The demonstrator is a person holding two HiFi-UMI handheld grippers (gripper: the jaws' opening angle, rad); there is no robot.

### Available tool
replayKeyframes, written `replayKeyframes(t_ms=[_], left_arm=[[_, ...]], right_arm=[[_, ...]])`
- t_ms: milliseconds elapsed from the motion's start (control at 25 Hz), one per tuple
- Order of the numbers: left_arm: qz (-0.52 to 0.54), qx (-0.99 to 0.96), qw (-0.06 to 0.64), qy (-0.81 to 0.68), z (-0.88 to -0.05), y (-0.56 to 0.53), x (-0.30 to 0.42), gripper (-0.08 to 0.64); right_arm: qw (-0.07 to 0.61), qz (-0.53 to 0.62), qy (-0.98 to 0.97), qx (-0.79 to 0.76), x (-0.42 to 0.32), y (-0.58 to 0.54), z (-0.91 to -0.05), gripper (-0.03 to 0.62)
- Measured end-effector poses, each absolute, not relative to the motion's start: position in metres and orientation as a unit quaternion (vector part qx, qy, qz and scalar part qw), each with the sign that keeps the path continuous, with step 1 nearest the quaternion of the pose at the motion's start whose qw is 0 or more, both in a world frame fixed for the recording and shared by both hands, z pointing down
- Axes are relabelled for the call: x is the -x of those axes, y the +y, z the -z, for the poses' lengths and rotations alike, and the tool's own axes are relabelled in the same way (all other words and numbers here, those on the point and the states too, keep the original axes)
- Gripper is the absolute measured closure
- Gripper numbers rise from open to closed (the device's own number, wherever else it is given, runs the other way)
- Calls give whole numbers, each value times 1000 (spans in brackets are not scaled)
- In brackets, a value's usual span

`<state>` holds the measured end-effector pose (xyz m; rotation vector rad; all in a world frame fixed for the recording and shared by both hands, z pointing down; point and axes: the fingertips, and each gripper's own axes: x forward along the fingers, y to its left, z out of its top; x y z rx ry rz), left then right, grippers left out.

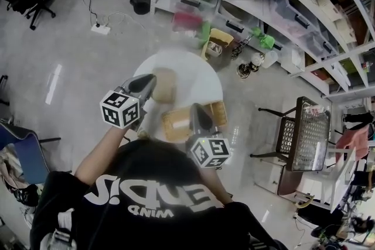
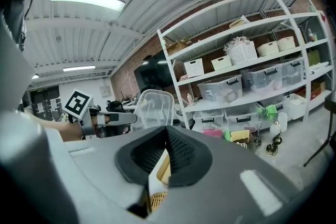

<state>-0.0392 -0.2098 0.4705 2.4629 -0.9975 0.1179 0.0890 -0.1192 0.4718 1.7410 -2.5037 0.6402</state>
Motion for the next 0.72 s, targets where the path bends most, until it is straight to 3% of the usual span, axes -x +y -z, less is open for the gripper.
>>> replayKeyframes(t_ms=[720], left_arm=[[-11,-906,134,-401,-413,-156,72,522]], right_arm=[[11,-181,-810,-558,-87,-112,-460,592]])
